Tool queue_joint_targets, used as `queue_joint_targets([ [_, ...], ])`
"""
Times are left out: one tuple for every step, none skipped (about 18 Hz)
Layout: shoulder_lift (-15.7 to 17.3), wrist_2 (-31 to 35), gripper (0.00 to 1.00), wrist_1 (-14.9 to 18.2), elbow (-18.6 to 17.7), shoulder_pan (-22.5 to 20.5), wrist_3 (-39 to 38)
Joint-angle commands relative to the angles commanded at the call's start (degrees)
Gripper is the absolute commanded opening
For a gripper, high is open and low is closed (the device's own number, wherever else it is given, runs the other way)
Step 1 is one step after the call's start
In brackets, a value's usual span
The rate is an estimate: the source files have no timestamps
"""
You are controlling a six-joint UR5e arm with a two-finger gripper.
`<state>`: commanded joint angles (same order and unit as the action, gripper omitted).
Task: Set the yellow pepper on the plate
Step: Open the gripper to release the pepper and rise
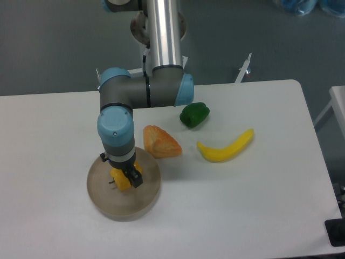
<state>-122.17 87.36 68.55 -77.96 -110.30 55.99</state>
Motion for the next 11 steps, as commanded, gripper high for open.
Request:
queue_joint_targets([
  [0.8,-0.3,1.00,0.0,0.4,-0.3,0.1],
  [1.3,-0.4,1.00,0.0,0.8,-1.6,0.2],
  [1.5,-0.4,1.00,0.0,1.2,-3.1,0.4],
  [1.7,-0.3,1.00,0.0,2.0,-4.5,0.7],
  [1.7,0.3,1.00,0.1,3.2,-5.6,1.2],
  [1.5,0.5,1.00,0.2,4.4,-6.4,2.1],
  [1.6,0.5,1.00,0.4,6.1,-8.2,4.3],
  [1.7,0.3,1.00,0.4,6.9,-10.3,6.7],
  [1.8,0.1,1.00,0.4,7.3,-11.4,8.2],
  [1.8,-0.1,1.00,0.4,7.4,-12.7,10.3],
  [1.8,-0.2,1.00,0.4,7.6,-13.9,12.5],
])
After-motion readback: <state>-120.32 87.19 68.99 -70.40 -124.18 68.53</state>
